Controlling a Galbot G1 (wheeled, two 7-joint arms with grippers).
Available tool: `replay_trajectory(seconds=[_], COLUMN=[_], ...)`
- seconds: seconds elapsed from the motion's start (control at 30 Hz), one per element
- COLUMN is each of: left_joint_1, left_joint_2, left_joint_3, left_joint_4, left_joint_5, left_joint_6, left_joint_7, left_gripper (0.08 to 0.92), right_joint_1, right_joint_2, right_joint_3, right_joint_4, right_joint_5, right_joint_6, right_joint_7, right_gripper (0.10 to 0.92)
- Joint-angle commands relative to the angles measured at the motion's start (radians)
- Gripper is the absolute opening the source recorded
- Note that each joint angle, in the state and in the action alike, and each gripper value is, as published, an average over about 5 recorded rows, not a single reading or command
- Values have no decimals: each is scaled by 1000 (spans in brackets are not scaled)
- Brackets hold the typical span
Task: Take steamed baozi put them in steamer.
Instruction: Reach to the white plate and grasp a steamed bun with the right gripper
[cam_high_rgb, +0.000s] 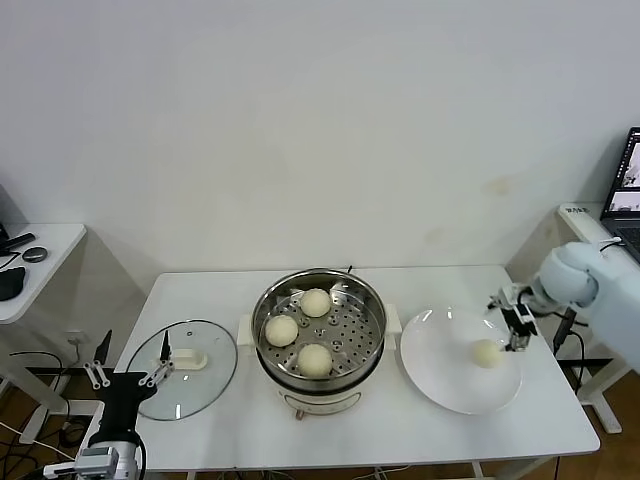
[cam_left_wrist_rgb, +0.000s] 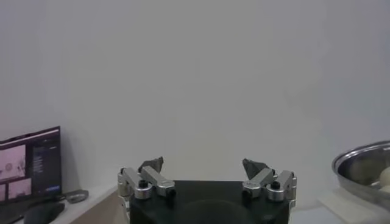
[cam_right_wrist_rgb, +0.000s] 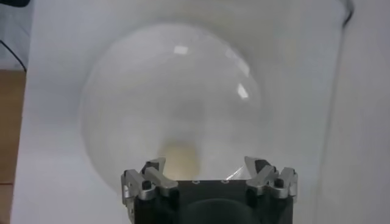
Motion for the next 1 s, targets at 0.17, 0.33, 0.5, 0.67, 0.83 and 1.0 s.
replay_trajectory(seconds=[0.17,0.33,0.5,0.67,0.83,1.0], left_joint_1=[12,13,12,12,11,11], left_joint_2=[-8,-9,-8,-7,-6,-4], left_joint_3=[-9,-9,-12,-14,-16,-16], left_joint_4=[-1,5,7,9,11,11], left_joint_5=[6,5,3,1,-2,-4], left_joint_6=[0,-1,-1,-2,-3,-3], left_joint_7=[0,0,0,-1,-1,-1], left_gripper=[823,823,823,823,823,823], right_joint_1=[-174,-163,-158,-151,-136,-84], right_joint_2=[162,202,225,221,210,172], right_joint_3=[138,129,123,114,102,60], right_joint_4=[-216,-258,-273,-268,-255,-201], right_joint_5=[-133,-157,-169,-176,-160,-107], right_joint_6=[35,37,27,8,-13,-32], right_joint_7=[19,23,23,19,22,19], right_gripper=[823,823,815,750,622,515])
